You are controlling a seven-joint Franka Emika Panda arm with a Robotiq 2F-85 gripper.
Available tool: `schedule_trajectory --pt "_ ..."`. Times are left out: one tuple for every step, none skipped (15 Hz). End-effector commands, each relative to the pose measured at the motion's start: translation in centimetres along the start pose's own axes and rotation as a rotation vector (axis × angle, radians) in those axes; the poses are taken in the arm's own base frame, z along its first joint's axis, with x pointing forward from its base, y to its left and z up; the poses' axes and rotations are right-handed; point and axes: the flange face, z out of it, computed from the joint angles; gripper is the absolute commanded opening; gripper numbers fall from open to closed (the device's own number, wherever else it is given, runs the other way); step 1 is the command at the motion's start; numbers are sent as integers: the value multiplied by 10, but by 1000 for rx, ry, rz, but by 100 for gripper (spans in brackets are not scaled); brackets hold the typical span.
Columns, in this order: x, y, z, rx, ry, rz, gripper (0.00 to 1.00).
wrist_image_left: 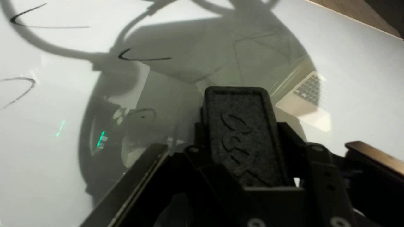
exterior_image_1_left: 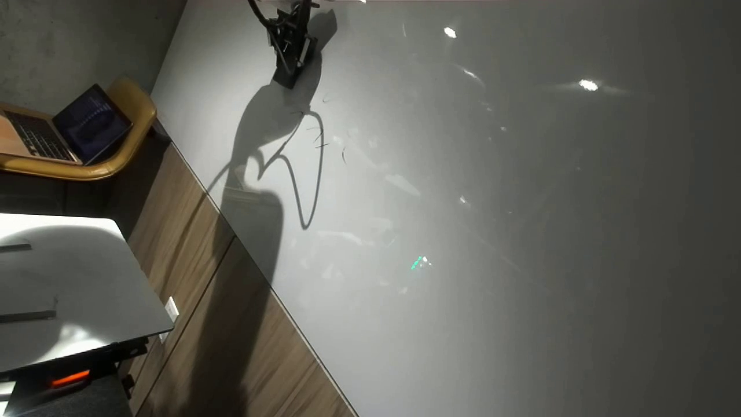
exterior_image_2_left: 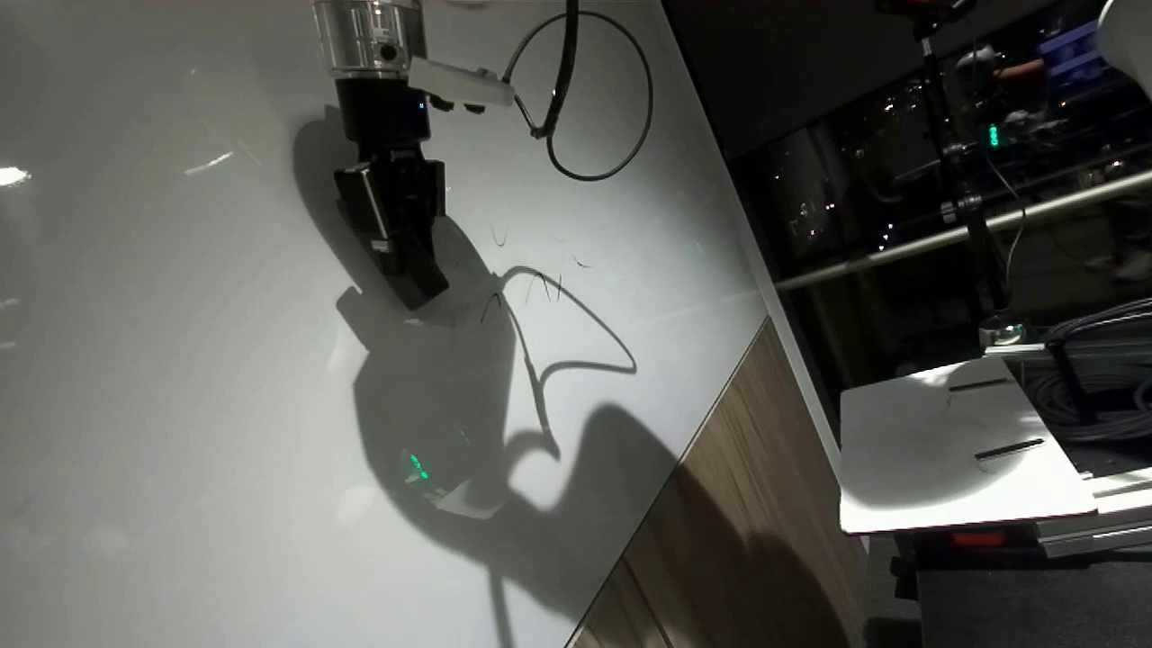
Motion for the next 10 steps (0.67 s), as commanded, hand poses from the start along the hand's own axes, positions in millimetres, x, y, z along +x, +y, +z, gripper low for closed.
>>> schedule_trajectory --pt "6 48 3 -30 2 32 32" --pt "5 56 5 -35 -7 43 32" --pt "3 65 6 -41 -16 55 32" --pt "1 79 8 -47 -25 68 32" --pt "-1 91 9 -51 -32 81 32" --pt "-3 104 10 -56 -40 94 32" --pt "-6 119 10 -63 -49 107 32" --pt "-9 135 11 -71 -59 123 32" --pt "-12 149 12 -77 -69 137 32" --pt "-16 164 12 -82 -80 151 32"
